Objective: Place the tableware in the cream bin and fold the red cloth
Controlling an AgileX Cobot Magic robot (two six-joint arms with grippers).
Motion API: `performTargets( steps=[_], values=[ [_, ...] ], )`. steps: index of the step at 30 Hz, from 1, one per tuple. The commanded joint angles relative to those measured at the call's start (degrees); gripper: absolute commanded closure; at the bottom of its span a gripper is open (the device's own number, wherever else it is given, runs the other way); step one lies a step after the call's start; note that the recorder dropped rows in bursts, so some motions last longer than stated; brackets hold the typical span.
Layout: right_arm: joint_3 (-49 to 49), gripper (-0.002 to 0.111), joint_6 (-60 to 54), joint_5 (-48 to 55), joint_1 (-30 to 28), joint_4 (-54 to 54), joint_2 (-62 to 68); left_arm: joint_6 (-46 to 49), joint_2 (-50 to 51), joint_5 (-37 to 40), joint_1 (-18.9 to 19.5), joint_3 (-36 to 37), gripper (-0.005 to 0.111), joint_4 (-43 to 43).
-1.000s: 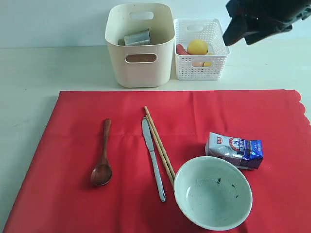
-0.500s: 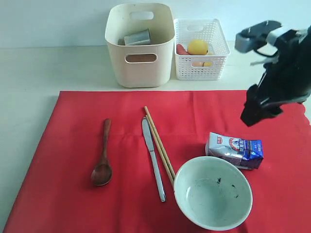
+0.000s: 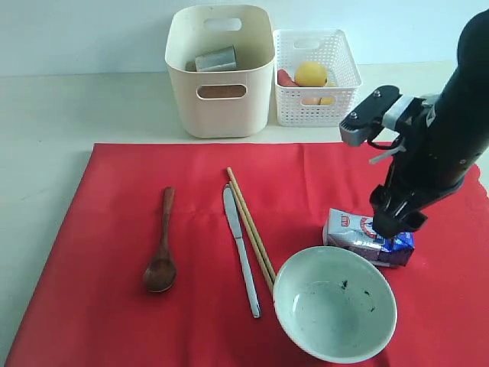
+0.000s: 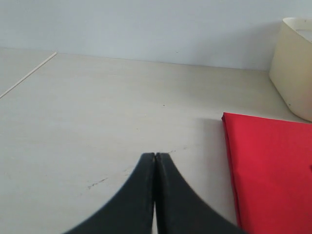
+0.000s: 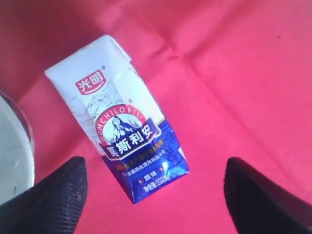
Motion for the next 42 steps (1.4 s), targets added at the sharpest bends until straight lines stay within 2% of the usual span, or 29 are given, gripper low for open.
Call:
performTargets(
  steps=[1, 7, 11, 25, 32, 42],
  values=[
    [0.2, 0.034, -2.9, -1.0, 0.3, -0.1, 3.6, -0.4, -0.4, -0.2, 0.1, -0.1, 0.105, 0.1],
    [0.2, 0.034, -4.0, -3.6, 0.3, 0.8, 7.5, -0.4, -0.4, -0.2, 0.1, -0.1, 0.105, 0.1],
    [0.2, 0.041, -4.4, -4.7, 0.3, 0.8, 8.7, -0.4, -0.4, -0.2, 0.1, -0.1, 0.105, 0.1],
    [0.2, 0.108, -4.8, -5.1, 0.3, 0.8, 7.4, -0.4, -0.4, -0.2, 0.1, -0.1, 0.105, 0.1],
    [-1.0, 0.108, -2.9, -6.5, 0.3, 0.6, 0.0, -0.4, -0.4, -0.2, 0.1, -0.1, 0.105, 0.1],
    [-11.7, 0.108, -1.3, -6.5, 0.3, 1.3, -4.6, -0.4, -0.4, -0.2, 0.1, -0.1, 0.105, 0.1]
  ],
)
